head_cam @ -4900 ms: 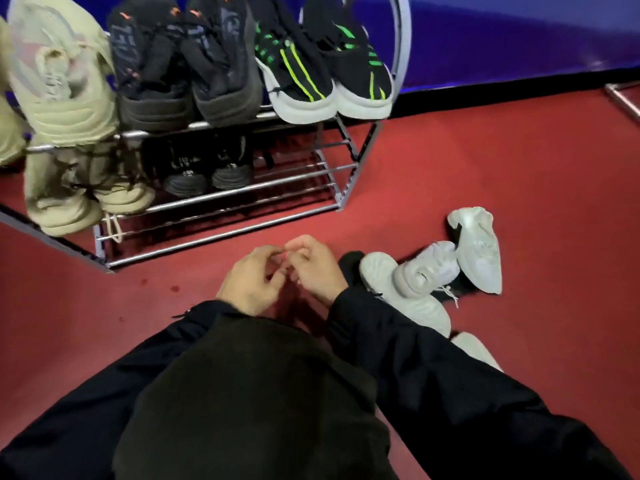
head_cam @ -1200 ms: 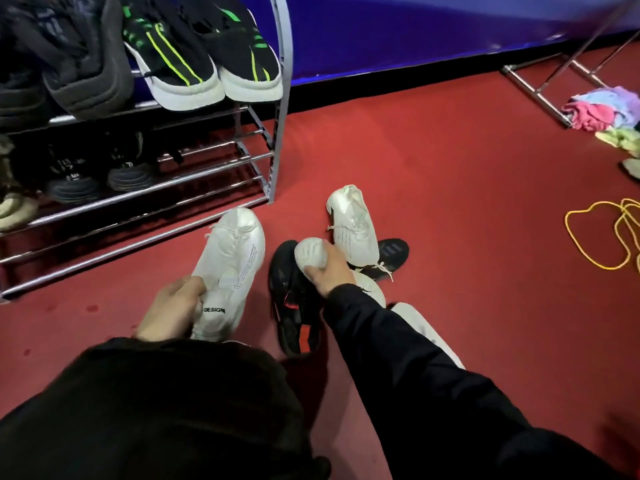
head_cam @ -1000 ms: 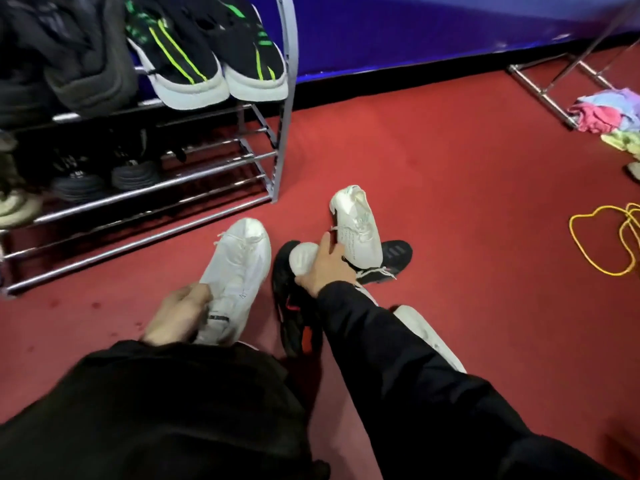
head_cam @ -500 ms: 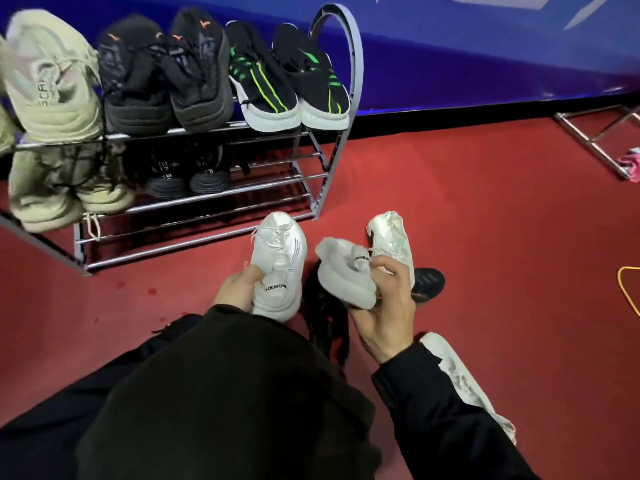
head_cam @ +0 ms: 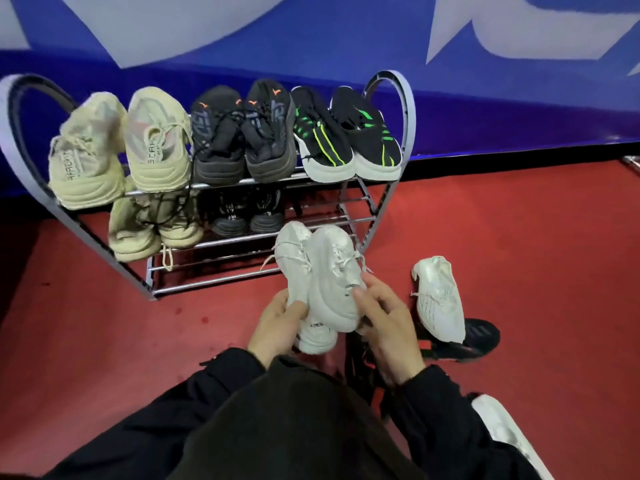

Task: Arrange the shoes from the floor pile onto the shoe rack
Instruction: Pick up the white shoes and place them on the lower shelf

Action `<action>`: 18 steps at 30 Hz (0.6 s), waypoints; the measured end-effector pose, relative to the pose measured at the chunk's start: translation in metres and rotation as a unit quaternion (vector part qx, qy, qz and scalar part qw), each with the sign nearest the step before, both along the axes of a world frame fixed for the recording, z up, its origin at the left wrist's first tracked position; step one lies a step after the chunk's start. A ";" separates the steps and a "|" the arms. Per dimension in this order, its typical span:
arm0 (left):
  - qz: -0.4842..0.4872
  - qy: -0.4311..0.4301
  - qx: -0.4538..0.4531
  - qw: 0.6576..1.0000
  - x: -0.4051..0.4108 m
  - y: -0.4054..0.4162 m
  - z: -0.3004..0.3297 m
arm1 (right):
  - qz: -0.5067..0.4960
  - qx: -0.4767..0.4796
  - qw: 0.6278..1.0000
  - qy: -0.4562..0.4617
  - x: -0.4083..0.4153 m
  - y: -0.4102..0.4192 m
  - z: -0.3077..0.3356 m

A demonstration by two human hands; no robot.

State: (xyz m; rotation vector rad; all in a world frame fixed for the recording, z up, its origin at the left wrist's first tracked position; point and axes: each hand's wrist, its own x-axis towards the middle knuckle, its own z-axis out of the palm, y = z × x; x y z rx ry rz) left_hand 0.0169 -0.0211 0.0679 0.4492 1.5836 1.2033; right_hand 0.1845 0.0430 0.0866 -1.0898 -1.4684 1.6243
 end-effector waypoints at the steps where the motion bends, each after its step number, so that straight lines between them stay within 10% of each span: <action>1: -0.005 0.010 0.009 1.000 0.000 -0.002 0.002 | -0.025 -0.027 0.999 -0.004 -0.008 0.000 -0.001; 5: 0.017 0.039 0.032 0.999 -0.001 -0.005 -0.002 | 0.003 -0.181 0.981 0.070 -0.021 0.007 0.003; 18: 0.149 0.188 0.008 0.971 -0.015 -0.012 0.000 | -0.089 -0.074 0.992 -0.050 -0.128 0.149 -0.011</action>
